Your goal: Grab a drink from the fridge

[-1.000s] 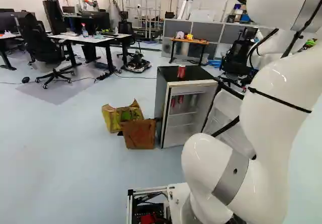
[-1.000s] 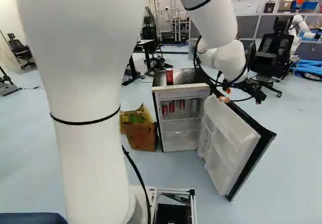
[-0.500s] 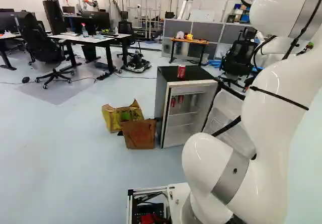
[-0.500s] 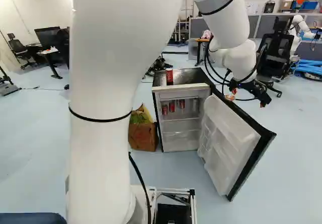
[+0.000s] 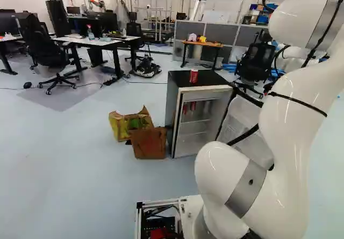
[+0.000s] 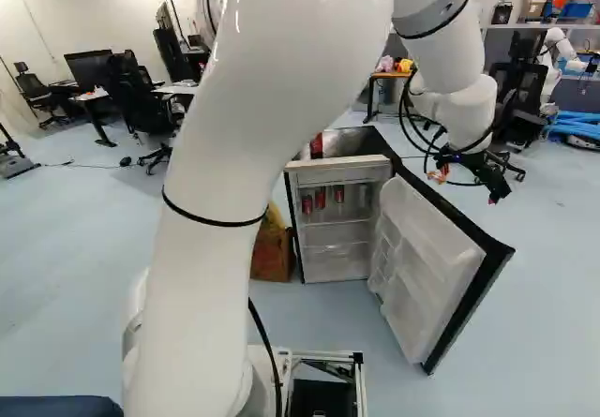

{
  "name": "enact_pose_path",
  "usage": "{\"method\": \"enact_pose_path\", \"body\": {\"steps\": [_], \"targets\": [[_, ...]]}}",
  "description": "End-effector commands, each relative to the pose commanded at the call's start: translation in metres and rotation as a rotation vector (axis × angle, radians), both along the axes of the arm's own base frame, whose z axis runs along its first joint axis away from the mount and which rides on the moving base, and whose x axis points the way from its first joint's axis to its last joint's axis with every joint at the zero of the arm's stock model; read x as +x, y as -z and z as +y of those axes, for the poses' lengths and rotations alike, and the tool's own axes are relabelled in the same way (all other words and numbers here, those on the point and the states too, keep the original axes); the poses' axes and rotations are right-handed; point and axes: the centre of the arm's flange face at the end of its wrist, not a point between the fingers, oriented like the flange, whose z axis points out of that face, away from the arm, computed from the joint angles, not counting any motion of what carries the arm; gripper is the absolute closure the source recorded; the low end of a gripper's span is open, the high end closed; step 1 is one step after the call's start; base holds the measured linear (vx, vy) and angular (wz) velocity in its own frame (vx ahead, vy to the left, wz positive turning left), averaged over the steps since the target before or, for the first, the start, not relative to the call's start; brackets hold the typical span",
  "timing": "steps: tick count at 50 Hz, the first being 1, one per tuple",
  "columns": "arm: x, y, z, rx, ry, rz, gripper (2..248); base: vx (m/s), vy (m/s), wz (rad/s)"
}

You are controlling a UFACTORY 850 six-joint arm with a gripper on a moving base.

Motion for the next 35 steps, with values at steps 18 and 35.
{"method": "enact_pose_path", "body": {"steps": [18,35], "targets": [[0.008,0.007,-0.023,0.099,0.039,0.0,3,0.0,0.0,0.0],[0.013,0.014,-0.044,0.177,0.043,0.027,3,0.0,0.0,0.0]]}}
